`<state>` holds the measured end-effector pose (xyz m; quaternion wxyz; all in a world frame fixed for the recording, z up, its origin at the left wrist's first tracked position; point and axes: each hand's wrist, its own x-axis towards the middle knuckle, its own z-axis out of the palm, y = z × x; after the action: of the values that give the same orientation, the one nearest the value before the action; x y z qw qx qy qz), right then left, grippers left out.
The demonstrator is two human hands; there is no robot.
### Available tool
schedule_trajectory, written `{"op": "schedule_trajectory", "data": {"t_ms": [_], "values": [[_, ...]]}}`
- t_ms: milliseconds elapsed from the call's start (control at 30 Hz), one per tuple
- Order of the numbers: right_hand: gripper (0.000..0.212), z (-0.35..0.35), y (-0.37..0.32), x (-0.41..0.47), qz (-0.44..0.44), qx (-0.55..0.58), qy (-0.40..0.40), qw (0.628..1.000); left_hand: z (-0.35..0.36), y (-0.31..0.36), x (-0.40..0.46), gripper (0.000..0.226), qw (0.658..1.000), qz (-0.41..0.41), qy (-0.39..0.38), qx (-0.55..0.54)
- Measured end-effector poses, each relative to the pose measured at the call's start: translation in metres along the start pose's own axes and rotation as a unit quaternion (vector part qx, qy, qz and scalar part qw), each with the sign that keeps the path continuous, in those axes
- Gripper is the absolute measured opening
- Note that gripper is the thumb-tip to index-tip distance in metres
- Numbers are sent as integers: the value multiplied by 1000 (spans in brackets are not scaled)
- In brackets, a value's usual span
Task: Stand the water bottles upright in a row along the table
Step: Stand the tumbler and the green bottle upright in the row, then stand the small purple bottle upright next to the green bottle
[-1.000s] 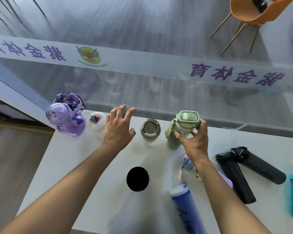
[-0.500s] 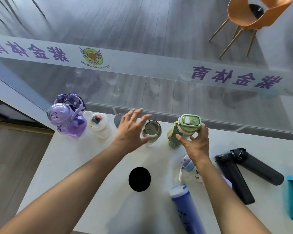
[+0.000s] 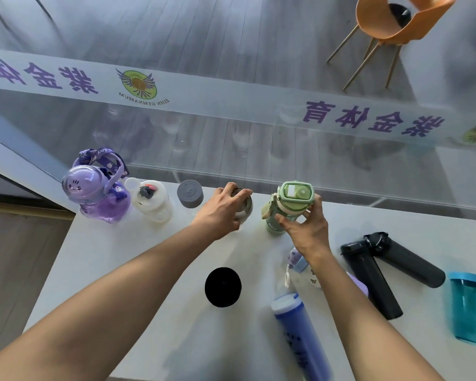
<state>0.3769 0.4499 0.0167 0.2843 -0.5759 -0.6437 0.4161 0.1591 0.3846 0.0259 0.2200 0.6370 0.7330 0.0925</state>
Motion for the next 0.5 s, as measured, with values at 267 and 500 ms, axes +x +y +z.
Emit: {"op": "schedule_trajectory", "data": {"t_ms": [267,500], "values": [[67,-6,0,-4,27,-14,22,999,3,0,0,77,1000,-1,6,4],[80,-14,0,-10,52,-5,17,998,-5,10,-6,72,998,-5,41,40]]}}
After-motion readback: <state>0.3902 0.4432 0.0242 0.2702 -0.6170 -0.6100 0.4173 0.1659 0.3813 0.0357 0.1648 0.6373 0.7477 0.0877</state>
